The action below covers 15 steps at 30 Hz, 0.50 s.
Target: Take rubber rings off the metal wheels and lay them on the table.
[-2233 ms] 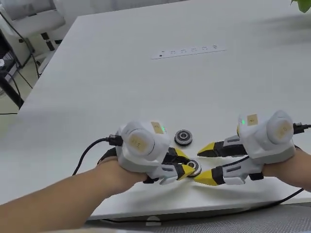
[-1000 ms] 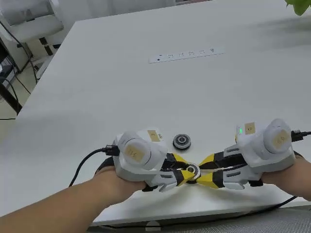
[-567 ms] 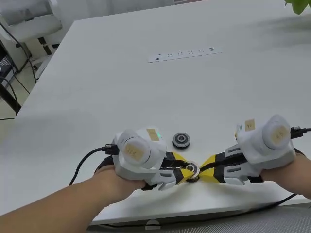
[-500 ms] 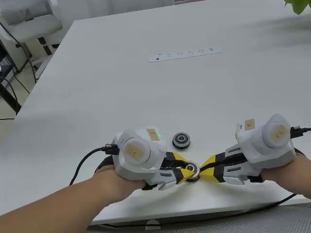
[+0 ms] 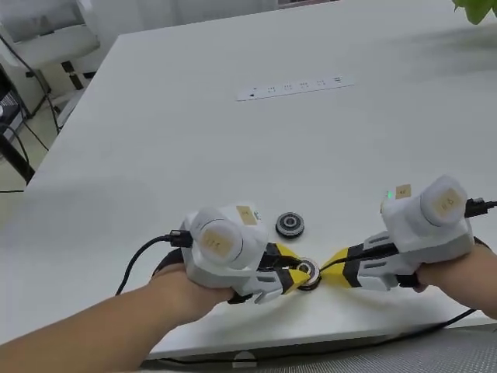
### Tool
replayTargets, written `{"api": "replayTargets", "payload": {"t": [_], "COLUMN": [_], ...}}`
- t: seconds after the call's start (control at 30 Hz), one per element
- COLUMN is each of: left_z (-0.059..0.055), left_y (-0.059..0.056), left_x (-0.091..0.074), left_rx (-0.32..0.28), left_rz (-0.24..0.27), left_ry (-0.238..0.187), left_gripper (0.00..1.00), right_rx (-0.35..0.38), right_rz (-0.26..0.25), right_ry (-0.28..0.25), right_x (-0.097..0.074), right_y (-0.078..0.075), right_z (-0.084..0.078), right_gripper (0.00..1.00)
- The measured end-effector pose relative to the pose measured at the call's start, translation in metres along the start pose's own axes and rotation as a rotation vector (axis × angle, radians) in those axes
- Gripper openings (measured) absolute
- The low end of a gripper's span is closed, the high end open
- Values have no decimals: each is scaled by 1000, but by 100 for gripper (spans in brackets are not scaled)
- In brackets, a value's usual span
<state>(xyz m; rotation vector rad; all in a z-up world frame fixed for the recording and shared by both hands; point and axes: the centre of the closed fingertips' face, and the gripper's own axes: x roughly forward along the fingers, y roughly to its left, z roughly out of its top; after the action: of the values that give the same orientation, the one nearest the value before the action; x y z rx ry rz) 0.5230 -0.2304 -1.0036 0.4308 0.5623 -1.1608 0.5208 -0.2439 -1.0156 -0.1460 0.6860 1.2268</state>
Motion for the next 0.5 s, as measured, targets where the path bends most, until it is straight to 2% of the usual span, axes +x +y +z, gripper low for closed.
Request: {"api": "replayTargets", "payload": {"t": [0.03,0.13,0.2,0.27,0.3,0.33,0.37,0.4,0.5], "left_z": [0,0,0,0,0,0,0,0,0], "left_y": [0,0,0,0,0,0,-1,-1,-1], "left_x": [0,0,0,0,0,1,1,1,1], "left_rx": [3,0,-4,-2,-2,1,2,6,10], "left_rz": [3,2,3,5,6,8,8,11,17], "left_ry": [1,0,-1,2,4,6,8,10,15], "left_gripper": [13,12,12,12,12,12,12,12,12], "right_rx": [22,29,71,122,146,211,235,210,261], "right_rz": [-2,0,5,4,-7,12,14,2,16], "right_ry": [2,-1,-8,-28,-50,-92,-109,-78,-105], "right_x": [-1,1,2,3,2,2,0,1,0], "right_y": [-1,0,1,-3,-6,-6,-5,-8,-4], "right_z": [-1,-1,-1,1,4,10,14,8,12], "right_gripper": [0,0,0,0,0,0,0,0,0]}}
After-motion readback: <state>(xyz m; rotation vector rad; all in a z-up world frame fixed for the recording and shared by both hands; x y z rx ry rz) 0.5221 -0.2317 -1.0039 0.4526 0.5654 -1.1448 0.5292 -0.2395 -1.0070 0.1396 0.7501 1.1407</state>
